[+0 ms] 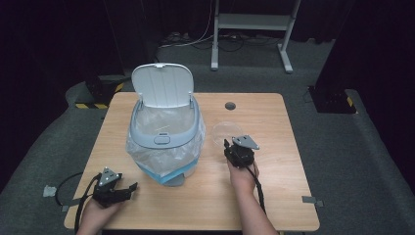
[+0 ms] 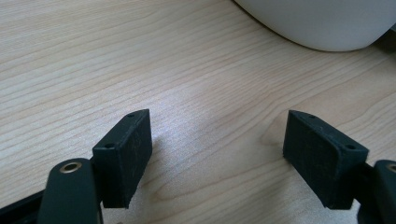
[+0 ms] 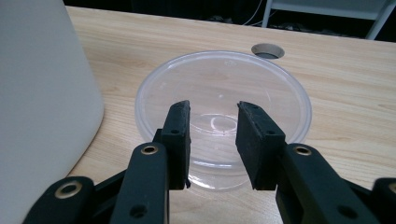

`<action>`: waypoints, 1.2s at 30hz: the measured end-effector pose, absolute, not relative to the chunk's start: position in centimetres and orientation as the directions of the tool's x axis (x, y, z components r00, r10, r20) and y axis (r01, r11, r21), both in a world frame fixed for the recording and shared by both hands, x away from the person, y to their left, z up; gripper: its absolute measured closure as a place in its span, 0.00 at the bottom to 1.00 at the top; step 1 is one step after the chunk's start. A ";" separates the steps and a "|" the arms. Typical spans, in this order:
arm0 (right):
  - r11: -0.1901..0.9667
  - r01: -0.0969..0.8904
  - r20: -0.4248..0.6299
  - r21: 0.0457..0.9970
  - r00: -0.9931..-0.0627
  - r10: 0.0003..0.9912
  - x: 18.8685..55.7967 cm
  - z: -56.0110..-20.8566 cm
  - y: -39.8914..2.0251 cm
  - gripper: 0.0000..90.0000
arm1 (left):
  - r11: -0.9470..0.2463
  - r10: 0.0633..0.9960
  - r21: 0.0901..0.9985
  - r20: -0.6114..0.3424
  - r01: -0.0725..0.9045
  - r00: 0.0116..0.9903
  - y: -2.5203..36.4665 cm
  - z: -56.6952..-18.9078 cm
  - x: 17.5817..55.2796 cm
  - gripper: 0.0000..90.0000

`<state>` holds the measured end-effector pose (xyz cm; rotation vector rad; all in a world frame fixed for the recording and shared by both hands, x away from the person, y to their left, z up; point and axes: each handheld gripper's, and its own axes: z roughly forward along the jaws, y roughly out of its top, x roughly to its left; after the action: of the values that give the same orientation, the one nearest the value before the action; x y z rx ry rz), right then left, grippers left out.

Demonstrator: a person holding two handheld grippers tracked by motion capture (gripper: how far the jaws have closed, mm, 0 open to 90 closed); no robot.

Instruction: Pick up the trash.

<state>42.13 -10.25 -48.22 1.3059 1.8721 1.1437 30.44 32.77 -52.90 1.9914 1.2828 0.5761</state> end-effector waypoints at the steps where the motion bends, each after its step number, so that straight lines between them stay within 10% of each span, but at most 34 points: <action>1: 0.156 0.440 0.011 0.884 -0.354 0.935 42.1 -48.3 -10.3 0.72 | -0.275 0.910 0.748 0.000 0.605 0.414 32.8 -52.9 30.4 0.27; 36: 0.192 0.433 -0.011 0.880 -0.387 0.922 38.7 -50.0 -10.1 0.72 | -0.275 0.911 0.748 0.001 0.604 0.413 32.8 -52.9 30.4 0.27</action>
<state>38.75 -10.10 -49.95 1.2630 1.9137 1.1336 30.44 32.77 -52.89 1.9918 1.2828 0.5772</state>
